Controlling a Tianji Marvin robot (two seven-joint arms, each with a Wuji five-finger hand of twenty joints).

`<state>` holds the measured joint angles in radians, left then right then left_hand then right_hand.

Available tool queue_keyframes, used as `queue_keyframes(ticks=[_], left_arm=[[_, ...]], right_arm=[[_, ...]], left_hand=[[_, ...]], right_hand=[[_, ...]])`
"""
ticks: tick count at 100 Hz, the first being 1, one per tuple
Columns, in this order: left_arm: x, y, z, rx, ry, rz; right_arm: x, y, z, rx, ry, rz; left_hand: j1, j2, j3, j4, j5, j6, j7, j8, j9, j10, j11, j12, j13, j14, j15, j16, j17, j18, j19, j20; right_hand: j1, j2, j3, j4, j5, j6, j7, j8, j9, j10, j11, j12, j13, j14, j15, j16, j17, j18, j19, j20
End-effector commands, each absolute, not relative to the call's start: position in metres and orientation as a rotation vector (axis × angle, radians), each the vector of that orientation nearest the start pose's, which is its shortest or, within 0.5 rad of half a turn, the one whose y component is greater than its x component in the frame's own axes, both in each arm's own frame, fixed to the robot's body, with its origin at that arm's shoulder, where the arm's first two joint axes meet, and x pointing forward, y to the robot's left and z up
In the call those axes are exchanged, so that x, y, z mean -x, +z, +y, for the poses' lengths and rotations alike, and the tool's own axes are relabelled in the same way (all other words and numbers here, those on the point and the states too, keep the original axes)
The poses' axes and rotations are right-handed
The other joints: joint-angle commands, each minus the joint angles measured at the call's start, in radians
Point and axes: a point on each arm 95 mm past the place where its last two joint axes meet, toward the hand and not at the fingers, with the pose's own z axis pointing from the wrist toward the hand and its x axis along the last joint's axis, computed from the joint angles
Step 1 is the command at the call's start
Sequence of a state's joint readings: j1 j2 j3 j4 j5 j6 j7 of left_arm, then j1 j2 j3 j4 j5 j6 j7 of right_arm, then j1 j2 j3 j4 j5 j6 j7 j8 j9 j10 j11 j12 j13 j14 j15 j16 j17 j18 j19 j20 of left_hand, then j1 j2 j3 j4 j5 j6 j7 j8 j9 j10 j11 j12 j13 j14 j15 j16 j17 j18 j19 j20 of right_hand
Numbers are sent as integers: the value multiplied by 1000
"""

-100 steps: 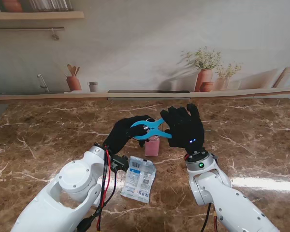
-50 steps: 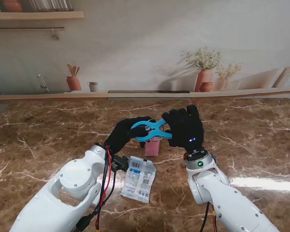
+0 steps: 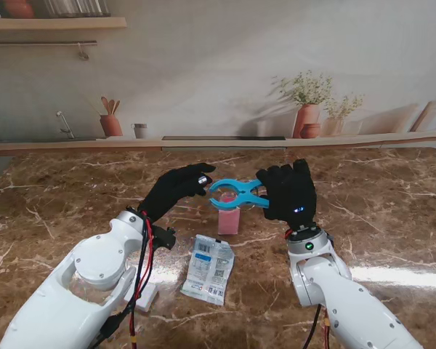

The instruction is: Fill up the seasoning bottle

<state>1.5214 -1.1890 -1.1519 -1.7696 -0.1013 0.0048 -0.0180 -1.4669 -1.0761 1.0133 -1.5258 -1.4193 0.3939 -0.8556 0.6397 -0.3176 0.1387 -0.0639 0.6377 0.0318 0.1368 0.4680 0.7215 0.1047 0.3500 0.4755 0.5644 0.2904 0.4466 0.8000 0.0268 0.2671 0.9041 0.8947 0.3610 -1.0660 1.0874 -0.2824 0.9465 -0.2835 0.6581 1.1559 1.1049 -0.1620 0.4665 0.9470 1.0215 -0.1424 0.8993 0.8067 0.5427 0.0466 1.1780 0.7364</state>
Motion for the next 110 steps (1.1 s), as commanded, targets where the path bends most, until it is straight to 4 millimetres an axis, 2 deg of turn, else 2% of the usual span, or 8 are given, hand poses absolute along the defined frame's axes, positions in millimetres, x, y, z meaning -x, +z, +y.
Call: queue_keyframes(ticks=[1, 21, 31, 49, 64, 89, 97, 110], left_arm=[[-400, -255, -69, 2091, -2354, 812], [-402, -261, -57, 2014, -2172, 869], [-403, -265, -53, 1930, -2043, 946], [-408, -272, -51, 1793, -1851, 1147], [-414, -277, -56, 1793, -1748, 1310], [-426, -287, -70, 1784, -1614, 1477], [-431, -292, -74, 1776, -1582, 1500], [-439, -302, -81, 1749, -1531, 1540]], right_arm=[[-380, -278, 31, -277, 1411, 915], [-380, -283, 29, -270, 1408, 912], [-379, -283, 29, -267, 1410, 908], [-375, -282, 31, -256, 1420, 901], [-373, -283, 33, -258, 1426, 904], [-372, -284, 34, -264, 1435, 908], [-372, -284, 35, -266, 1437, 907], [-372, -284, 36, -270, 1442, 907]], left_hand=[[22, 42, -44, 32, -5, -45, 335, -10, -17, -26, -17, -9, -12, -33, -12, -8, -8, 8, -8, 30], [116, 47, -17, 35, 50, -34, 409, 36, 56, -7, 22, 10, 62, -4, 66, 49, 59, 26, 113, 93], [119, -6, 116, 1, 78, -38, 452, 57, 109, 0, 58, 27, 114, 8, 129, 81, 103, 34, 200, 93], [162, -48, 140, -16, 108, -57, 482, 56, 144, -5, 74, 32, 150, 4, 160, 88, 136, 40, 241, 94], [178, -34, 183, -31, 104, -34, 423, -34, 106, -8, 50, 15, 116, -3, 141, 72, 112, 27, 232, 60], [331, -34, 337, -65, 139, -62, 401, -134, 87, -18, 61, 21, 118, -22, 145, 67, 115, 7, 236, 52], [390, -5, 326, -81, 144, -61, 404, -151, 110, -19, 32, 106, 129, -22, 156, 70, 121, 8, 243, 52], [472, 23, 235, -64, 178, -82, 470, -148, 195, -26, 15, 160, 181, -30, 191, 76, 160, 3, 284, 58]], right_hand=[[84, 77, 31, 23, 191, -221, 492, 140, 182, -115, 388, 95, 7, -32, 43, 39, -4, 7, 28, 27], [76, 93, 29, 56, 187, -221, 491, 142, 180, -115, 415, 119, 2, -37, 85, 78, -5, 6, 30, 22], [79, 97, 26, 57, 184, -221, 490, 143, 175, -117, 414, 121, -6, -37, 83, 81, -9, 8, 27, 18], [81, 102, 20, 55, 179, -221, 490, 145, 170, -121, 412, 125, -11, -37, 78, 82, -13, 6, 24, 14], [82, 103, 17, 51, 177, -221, 490, 147, 165, -125, 408, 127, -16, -37, 71, 81, -16, 5, 21, 10], [84, 108, 16, 49, 174, -222, 491, 150, 164, -126, 405, 130, -17, -37, 65, 80, -21, 4, 15, 6], [84, 111, 15, 49, 174, -222, 491, 151, 164, -126, 405, 130, -17, -37, 65, 80, -23, 5, 13, 5], [84, 110, 14, 48, 173, -221, 492, 152, 164, -126, 404, 132, -19, -36, 64, 80, -23, 5, 12, 5]])
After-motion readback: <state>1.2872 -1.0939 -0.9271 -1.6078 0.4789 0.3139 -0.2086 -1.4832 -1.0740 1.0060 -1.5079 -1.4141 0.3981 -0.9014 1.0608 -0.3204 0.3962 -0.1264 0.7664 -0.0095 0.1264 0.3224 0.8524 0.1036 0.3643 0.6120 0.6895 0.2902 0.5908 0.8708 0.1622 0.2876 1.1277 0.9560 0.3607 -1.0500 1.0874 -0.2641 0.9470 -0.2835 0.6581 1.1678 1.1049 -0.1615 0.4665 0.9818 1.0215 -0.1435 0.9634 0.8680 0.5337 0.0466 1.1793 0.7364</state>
